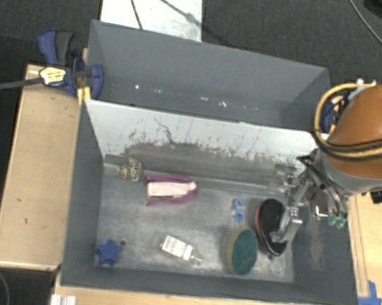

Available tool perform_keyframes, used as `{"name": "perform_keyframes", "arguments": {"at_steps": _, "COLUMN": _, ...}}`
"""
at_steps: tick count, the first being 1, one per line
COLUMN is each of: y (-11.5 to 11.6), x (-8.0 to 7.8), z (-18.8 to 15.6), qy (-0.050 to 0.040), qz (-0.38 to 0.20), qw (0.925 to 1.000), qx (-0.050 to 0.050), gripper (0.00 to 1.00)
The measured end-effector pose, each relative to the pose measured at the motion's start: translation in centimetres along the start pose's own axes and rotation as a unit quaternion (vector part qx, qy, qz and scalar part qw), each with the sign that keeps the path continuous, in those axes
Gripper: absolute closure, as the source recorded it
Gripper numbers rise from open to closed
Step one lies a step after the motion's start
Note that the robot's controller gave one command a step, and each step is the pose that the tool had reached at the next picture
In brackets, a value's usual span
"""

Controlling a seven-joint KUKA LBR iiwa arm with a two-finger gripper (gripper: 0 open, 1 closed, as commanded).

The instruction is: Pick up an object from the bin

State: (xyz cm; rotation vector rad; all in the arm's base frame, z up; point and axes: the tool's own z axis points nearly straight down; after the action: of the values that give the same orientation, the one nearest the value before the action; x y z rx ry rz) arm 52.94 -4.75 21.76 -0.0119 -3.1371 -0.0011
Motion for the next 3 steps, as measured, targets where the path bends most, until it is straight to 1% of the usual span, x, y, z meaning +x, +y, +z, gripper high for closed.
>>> {"name": "perform_keyframes", "arguments": {"at_steps": 1, "y": -2.9, "x": -2.4, "z": 15.2, "qy": -0.0001, "qz": -0.061, "qw": 0.9981, "qx": 0.000, "gripper": 0.00}}
{"name": "perform_keyframes", "arguments": {"at_steps": 2, "y": -10.2, "x": 0.3, "z": 14.7, "qy": -0.0021, "qz": -0.140, "qw": 0.9901, "qx": 0.002, "gripper": 0.00}}
{"name": "perform_keyframes", "arguments": {"at_steps": 3, "y": -9.9, "x": 0.2, "z": 14.7, "qy": -0.0027, "qz": -0.143, "qw": 0.9898, "qx": 0.001, "gripper": 1.00}}
